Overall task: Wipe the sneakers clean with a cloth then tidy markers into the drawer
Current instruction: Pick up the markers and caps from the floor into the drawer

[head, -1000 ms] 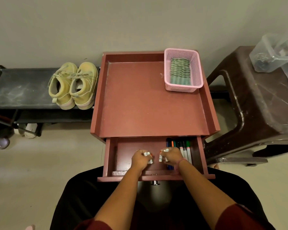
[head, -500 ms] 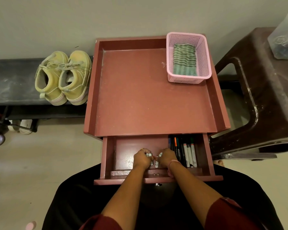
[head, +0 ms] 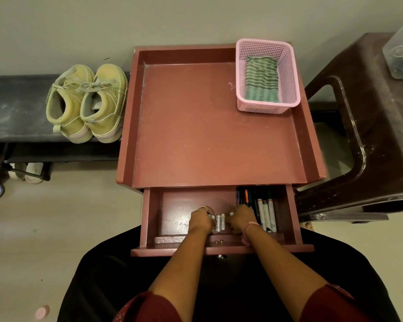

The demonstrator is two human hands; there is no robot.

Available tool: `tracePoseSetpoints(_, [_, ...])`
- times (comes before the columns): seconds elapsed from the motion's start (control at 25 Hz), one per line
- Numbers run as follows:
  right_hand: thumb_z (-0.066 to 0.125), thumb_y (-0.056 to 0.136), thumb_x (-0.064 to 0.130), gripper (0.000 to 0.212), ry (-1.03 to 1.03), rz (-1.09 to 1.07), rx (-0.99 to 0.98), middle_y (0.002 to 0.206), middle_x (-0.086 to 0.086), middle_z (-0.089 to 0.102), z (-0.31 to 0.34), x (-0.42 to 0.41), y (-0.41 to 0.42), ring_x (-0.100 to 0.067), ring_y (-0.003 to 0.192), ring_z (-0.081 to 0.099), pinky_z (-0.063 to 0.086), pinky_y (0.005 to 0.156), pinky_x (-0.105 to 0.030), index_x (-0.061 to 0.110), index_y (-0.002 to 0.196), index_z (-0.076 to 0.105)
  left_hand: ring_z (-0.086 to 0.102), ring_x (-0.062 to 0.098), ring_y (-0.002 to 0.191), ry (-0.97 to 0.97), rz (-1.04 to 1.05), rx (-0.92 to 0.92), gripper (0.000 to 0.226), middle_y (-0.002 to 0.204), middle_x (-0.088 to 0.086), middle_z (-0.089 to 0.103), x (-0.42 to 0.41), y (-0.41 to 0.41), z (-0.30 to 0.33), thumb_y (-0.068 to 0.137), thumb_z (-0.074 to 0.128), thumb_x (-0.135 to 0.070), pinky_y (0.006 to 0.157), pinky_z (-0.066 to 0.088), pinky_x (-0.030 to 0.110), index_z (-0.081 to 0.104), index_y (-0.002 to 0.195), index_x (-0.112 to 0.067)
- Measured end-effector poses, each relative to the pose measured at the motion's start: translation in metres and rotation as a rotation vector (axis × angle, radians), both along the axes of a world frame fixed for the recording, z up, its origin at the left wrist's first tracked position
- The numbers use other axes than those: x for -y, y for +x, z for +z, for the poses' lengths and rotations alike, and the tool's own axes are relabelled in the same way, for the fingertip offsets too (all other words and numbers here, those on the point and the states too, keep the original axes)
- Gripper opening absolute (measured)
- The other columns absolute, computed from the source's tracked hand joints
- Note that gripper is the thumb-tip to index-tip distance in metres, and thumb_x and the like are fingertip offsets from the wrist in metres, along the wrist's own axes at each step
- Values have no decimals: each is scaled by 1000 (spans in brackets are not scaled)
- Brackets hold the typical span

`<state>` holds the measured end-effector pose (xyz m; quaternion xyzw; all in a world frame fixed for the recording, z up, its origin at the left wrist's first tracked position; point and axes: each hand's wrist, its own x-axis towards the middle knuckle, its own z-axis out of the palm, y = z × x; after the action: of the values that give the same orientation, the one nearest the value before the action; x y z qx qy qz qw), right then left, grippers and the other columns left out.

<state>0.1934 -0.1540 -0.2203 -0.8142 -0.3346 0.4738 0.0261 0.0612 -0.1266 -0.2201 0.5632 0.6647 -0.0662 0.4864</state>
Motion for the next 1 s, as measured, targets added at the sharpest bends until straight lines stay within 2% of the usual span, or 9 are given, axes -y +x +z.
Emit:
tracePoseSetpoints(0.16, [66,80,15,20,23,-21,56,94,-15,70,-2,2,7,-31,82,68,58,74,-40,6,98,65,63,17,92,-11,-27,-1,27,110,8,68,-1,-1,-2,83,66,-2,72,43,15,67,108,-13])
tracePoseSetpoints(0.32, [73,73,12,13,-3,-4,43,83,-13,72,0,1,10,-28,74,69,59,67,-37,5,82,69,64,20,97,-10,-21,5,26,112,8,67,0,0,-4,84,66,-3,73,44,16,68,108,-13])
tracePoseSetpoints(0.4, [75,73,13,12,-24,12,40,86,-13,72,-1,0,9,-26,77,69,59,70,-37,5,80,71,64,20,102,-13,-45,15,28,115,7,66,1,2,-3,85,67,-5,73,43,15,67,112,-13])
tracePoseSetpoints(0.56, [78,74,18,32,-48,94,73,101,-10,68,0,-2,10,-24,93,66,55,80,-29,4,101,68,62,18,105,-11,-51,48,33,119,7,64,1,2,-2,86,69,-9,76,39,12,64,118,-12])
tracePoseSetpoints(0.68, [77,73,13,25,-48,102,79,99,-9,69,-1,-3,12,-23,92,67,55,81,-30,4,96,70,60,15,93,-11,-5,55,28,114,6,66,1,1,-4,85,70,-11,74,41,13,67,112,-10])
tracePoseSetpoints(0.84, [74,75,8,13,-20,127,55,98,-7,72,-1,-3,17,-20,90,68,55,83,-30,10,88,75,63,16,87,-20,34,55,20,108,7,69,1,1,-5,83,71,-10,75,47,18,70,103,-8])
tracePoseSetpoints(1.0, [63,78,-5,29,-11,102,54,106,-6,69,2,1,22,-22,96,66,54,86,-31,17,94,74,67,21,98,-20,37,53,19,110,8,69,1,3,-5,84,66,-5,78,47,17,72,102,-8])
